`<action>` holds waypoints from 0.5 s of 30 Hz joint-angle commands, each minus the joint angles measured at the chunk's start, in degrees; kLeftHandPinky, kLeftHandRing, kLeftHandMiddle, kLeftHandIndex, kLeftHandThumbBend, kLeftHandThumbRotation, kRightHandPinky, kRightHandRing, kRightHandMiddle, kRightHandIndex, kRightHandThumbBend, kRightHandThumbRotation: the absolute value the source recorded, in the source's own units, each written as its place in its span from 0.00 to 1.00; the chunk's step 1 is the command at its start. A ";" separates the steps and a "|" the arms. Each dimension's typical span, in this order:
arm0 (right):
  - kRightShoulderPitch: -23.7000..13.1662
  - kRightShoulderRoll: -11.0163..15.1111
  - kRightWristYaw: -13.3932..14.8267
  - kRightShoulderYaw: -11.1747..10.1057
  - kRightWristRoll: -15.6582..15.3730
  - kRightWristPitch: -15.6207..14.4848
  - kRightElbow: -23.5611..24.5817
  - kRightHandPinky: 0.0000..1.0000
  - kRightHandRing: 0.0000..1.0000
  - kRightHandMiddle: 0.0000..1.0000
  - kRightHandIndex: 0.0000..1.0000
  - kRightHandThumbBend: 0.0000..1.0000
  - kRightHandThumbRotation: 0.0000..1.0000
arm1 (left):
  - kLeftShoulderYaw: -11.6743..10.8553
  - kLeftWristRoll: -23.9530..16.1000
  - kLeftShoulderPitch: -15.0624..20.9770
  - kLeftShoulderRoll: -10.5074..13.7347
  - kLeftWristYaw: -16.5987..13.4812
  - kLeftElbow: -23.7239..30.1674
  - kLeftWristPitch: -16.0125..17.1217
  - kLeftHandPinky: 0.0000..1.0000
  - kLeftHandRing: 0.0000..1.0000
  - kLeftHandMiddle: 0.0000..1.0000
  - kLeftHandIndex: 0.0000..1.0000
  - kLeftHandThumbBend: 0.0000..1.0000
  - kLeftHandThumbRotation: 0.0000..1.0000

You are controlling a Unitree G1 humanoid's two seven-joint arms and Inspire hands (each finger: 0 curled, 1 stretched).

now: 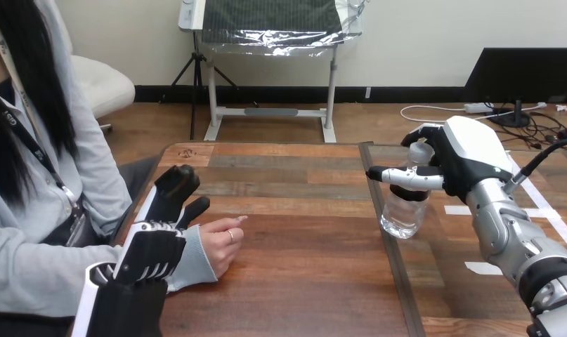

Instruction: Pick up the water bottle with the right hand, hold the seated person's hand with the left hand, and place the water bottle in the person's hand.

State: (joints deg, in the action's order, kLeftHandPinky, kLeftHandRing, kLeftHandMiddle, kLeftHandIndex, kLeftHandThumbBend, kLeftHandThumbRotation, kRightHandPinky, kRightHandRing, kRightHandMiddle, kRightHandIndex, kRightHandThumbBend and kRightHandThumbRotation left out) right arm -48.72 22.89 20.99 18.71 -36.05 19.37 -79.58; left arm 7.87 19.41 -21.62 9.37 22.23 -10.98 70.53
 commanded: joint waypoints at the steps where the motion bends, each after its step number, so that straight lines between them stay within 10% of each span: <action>1: -1.71 1.82 2.29 0.00 0.32 1.56 2.74 0.39 0.56 0.66 0.72 1.00 0.71 | -0.30 0.15 2.57 -0.27 -0.44 1.38 -0.60 0.90 0.96 0.96 0.94 1.00 0.59; 15: -1.94 2.93 2.04 -0.02 0.45 3.47 3.39 0.33 0.54 0.66 0.72 1.00 0.69 | -0.19 0.97 2.91 -0.23 -0.27 1.88 -1.83 0.90 0.96 0.95 0.93 1.00 0.54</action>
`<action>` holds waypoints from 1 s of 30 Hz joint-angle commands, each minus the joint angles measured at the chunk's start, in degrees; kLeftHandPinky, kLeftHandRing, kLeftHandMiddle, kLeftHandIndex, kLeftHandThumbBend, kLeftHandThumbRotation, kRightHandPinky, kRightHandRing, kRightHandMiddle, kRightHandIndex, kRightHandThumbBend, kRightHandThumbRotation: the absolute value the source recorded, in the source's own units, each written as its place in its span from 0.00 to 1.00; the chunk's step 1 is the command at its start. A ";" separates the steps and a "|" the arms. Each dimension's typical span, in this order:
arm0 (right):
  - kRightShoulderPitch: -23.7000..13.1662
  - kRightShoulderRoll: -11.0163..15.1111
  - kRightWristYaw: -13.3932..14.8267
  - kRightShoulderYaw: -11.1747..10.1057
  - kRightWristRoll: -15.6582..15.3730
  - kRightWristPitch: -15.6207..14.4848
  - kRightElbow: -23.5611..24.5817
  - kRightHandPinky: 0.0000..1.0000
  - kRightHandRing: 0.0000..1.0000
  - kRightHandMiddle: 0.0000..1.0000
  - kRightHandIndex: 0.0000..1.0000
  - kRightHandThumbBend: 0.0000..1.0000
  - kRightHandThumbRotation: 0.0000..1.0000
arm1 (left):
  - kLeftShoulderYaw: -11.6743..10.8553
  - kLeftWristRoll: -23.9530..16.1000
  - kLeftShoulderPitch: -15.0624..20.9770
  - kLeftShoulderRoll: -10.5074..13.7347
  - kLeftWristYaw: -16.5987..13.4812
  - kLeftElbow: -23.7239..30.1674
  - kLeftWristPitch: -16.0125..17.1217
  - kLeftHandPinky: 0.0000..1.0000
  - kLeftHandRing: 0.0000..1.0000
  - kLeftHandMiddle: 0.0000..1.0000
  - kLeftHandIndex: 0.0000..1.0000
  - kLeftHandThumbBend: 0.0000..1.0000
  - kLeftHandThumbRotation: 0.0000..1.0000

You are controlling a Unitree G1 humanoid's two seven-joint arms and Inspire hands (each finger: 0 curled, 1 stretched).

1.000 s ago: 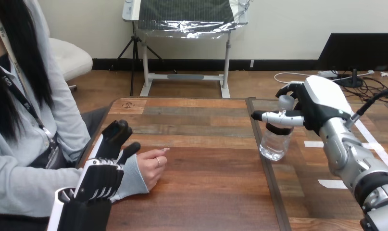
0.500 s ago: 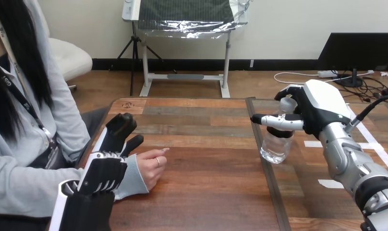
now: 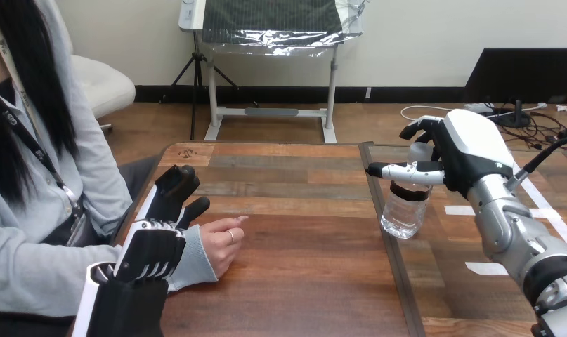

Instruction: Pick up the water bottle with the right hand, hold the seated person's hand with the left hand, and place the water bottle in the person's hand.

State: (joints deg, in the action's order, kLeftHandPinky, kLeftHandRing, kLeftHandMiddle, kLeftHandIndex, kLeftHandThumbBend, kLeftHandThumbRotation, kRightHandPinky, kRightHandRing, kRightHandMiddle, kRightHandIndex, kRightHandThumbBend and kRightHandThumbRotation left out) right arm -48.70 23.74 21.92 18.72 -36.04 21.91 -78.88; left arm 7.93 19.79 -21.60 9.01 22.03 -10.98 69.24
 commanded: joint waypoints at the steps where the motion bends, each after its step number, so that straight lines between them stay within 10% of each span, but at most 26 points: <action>1: -1.97 2.09 1.06 -0.25 0.67 1.08 2.71 0.33 0.54 0.66 0.72 1.00 0.69 | -0.22 0.72 2.94 0.22 0.04 1.74 -0.43 0.90 0.96 0.95 0.93 1.00 0.54; 10: -1.91 1.59 0.69 -1.35 2.01 1.56 2.37 0.38 0.54 0.63 0.69 1.00 0.60 | -0.74 -0.04 3.25 0.10 0.08 1.41 -0.31 0.89 0.96 0.95 0.93 1.00 0.55; 21: -0.45 0.16 0.41 -3.60 5.47 3.01 1.63 0.28 0.35 0.42 0.45 1.00 0.12 | -1.44 -1.37 3.68 -0.05 0.02 0.50 1.66 0.87 0.95 0.95 0.93 1.00 0.58; 30: 0.18 -0.37 0.83 -3.22 5.53 1.96 1.18 0.20 0.26 0.32 0.32 0.95 0.01 | -0.92 -0.40 2.99 -0.14 -0.40 1.63 0.41 0.86 0.94 0.94 0.93 1.00 0.57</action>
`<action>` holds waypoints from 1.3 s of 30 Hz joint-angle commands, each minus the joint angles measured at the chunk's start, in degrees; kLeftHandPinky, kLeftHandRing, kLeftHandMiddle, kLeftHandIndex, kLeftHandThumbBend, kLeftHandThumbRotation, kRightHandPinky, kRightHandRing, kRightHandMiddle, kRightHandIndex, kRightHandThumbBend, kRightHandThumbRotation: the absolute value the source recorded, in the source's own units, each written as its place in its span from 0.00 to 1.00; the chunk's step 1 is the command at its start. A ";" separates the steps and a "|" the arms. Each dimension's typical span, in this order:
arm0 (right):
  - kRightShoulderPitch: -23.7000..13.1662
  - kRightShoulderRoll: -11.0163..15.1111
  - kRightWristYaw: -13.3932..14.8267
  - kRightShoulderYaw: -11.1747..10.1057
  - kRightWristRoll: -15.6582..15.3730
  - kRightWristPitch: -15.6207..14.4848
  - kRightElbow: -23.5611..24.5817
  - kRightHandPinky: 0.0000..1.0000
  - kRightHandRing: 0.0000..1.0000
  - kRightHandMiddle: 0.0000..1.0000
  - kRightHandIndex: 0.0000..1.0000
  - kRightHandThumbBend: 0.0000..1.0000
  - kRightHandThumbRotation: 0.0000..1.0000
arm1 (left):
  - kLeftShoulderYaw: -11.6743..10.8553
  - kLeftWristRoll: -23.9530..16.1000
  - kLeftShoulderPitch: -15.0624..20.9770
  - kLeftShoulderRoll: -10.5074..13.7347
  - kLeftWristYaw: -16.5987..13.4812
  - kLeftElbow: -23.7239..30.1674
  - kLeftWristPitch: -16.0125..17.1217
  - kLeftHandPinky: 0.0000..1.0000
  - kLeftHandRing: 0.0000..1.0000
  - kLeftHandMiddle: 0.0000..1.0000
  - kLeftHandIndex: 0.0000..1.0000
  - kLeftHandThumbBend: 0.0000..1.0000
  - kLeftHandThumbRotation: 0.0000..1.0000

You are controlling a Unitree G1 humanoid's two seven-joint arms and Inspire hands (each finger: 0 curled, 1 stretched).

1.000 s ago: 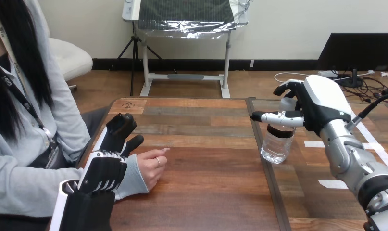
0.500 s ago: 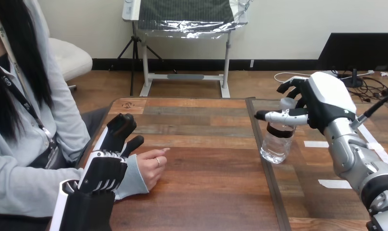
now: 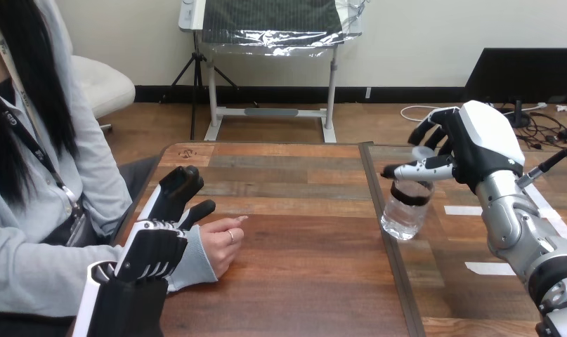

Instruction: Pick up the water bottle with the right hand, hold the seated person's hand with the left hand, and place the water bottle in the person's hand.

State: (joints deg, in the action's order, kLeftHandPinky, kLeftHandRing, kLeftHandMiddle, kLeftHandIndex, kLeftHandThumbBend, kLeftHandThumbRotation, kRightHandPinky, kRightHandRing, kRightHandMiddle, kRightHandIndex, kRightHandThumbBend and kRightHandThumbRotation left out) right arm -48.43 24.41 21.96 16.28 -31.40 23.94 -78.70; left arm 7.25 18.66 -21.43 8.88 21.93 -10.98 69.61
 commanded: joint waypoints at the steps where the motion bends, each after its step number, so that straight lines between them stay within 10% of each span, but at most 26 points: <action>1: -0.03 -1.14 0.83 -0.82 0.91 -0.20 0.98 0.20 0.25 0.31 0.32 0.94 0.01 | -0.26 0.84 2.63 0.09 -0.33 1.85 -0.08 0.86 0.94 0.94 0.93 1.00 0.57; 39: 0.18 -1.13 -0.34 -2.30 2.99 0.50 1.41 0.12 0.17 0.24 0.20 0.71 0.00 | -1.01 0.50 2.19 0.24 0.10 2.48 -0.55 0.84 0.92 0.93 0.92 1.00 0.57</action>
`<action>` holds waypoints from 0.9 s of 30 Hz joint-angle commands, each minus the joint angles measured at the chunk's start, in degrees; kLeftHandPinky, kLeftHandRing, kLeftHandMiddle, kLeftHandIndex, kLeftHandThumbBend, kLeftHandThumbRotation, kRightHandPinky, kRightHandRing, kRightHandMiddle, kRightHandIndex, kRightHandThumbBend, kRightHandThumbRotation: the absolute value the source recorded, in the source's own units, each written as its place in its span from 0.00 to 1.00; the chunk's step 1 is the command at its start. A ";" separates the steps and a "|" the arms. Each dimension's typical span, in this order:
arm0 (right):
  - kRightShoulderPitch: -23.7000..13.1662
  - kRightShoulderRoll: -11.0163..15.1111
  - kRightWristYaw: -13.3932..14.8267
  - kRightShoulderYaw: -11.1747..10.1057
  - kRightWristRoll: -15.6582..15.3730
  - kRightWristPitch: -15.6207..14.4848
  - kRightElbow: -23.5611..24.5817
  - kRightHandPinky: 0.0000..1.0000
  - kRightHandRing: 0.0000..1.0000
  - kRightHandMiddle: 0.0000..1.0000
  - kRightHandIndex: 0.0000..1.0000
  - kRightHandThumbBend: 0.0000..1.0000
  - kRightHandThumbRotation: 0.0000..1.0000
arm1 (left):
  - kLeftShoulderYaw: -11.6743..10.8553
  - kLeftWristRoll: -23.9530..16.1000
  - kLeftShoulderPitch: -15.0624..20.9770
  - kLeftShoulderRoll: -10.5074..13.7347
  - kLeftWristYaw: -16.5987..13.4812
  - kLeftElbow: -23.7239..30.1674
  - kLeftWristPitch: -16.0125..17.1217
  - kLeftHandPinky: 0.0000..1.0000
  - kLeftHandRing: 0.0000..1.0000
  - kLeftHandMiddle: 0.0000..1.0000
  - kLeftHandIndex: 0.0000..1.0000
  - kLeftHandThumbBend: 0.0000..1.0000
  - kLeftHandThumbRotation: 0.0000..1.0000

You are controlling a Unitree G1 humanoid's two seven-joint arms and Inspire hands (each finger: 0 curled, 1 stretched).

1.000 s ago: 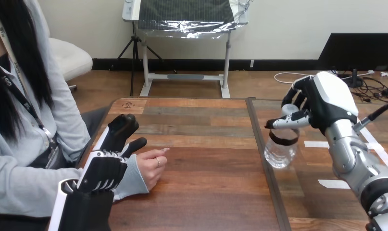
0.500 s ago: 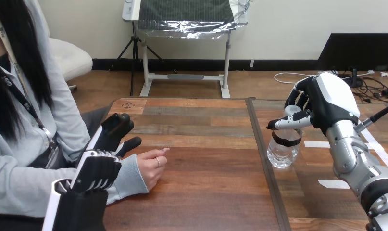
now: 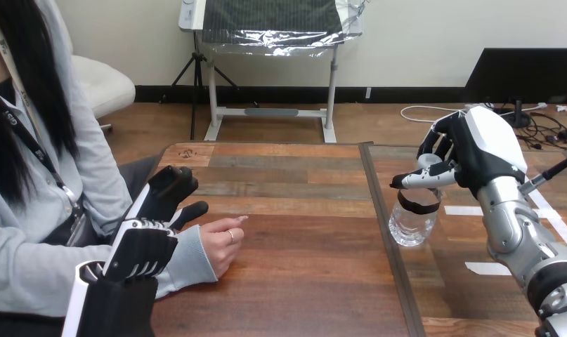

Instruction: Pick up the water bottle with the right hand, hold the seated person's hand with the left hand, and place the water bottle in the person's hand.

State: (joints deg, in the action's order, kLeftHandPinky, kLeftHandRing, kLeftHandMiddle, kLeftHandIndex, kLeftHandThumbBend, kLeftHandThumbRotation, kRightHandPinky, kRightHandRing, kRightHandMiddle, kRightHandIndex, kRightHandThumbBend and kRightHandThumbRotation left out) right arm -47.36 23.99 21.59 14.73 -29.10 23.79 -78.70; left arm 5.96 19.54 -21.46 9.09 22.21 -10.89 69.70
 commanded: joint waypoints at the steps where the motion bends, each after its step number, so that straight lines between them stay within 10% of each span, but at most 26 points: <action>1: -0.92 -0.68 0.02 -0.85 0.85 0.84 1.51 0.12 0.17 0.24 0.20 0.72 0.00 | 0.25 -0.46 2.20 0.01 -0.20 2.41 -0.68 0.84 0.92 0.93 0.92 1.00 0.56; 27: -2.28 0.33 -0.38 -3.18 4.37 6.10 4.63 0.11 0.16 0.22 0.22 0.75 0.00 | -1.20 -2.09 3.11 -0.17 -0.40 1.74 -1.48 0.87 0.95 0.95 0.93 1.00 0.51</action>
State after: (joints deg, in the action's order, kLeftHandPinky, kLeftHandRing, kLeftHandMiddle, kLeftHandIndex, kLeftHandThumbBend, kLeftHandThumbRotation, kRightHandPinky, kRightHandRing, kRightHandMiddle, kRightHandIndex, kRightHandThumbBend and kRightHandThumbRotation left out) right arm -46.48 24.00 21.07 13.69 -26.77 27.62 -78.59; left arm 5.72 18.83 -21.50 9.00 22.19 -10.87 68.34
